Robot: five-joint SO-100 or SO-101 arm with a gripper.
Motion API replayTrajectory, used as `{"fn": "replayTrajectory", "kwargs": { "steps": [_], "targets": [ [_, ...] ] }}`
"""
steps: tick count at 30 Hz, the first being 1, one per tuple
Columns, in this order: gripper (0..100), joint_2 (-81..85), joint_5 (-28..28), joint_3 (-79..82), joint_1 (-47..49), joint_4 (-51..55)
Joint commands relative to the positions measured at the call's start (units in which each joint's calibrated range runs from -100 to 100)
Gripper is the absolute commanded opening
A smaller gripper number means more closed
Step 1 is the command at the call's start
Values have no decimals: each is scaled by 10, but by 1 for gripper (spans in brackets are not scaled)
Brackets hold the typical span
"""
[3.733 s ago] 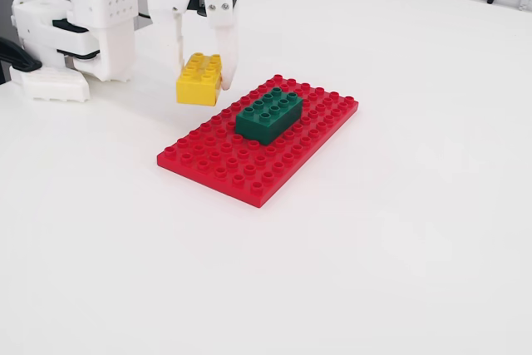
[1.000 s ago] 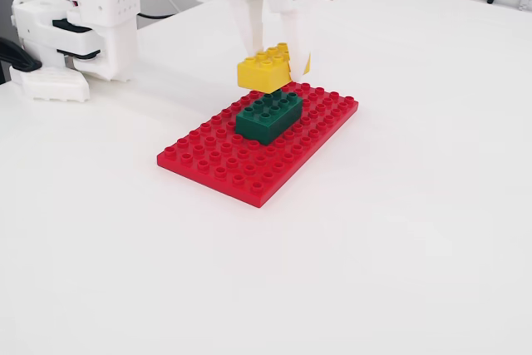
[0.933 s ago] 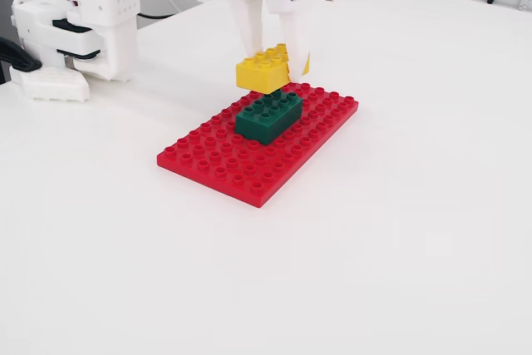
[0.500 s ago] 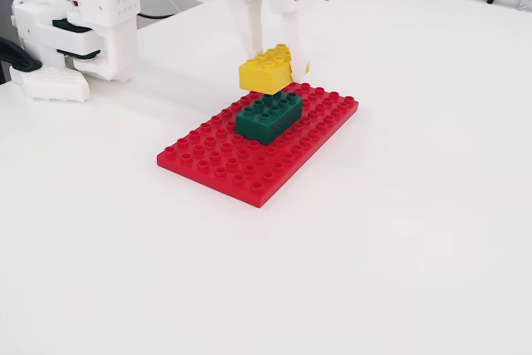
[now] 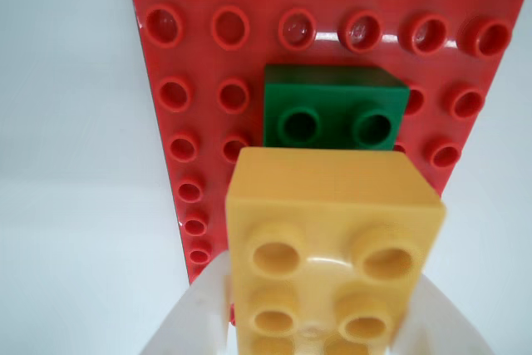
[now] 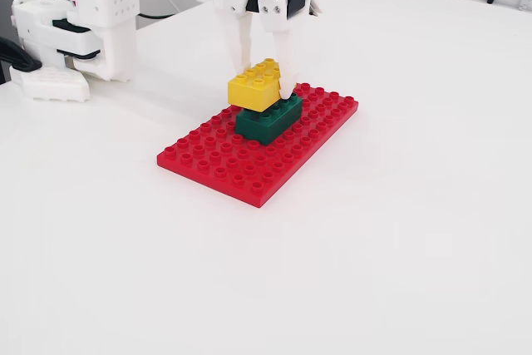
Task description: Put yellow lego brick onto the green one
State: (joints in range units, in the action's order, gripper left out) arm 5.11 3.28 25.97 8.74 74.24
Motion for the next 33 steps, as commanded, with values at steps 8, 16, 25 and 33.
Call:
{"fn": "replayTrajectory", "kwargs": {
  "steps": [8,16,25,33],
  "targets": [
    [13,0,19,-8,-4,-21],
    [13,2,24,-3,30,-21],
    [13,0,30,-3,30,-21],
    [13,0,28,0,28,-21]
  ]
}}
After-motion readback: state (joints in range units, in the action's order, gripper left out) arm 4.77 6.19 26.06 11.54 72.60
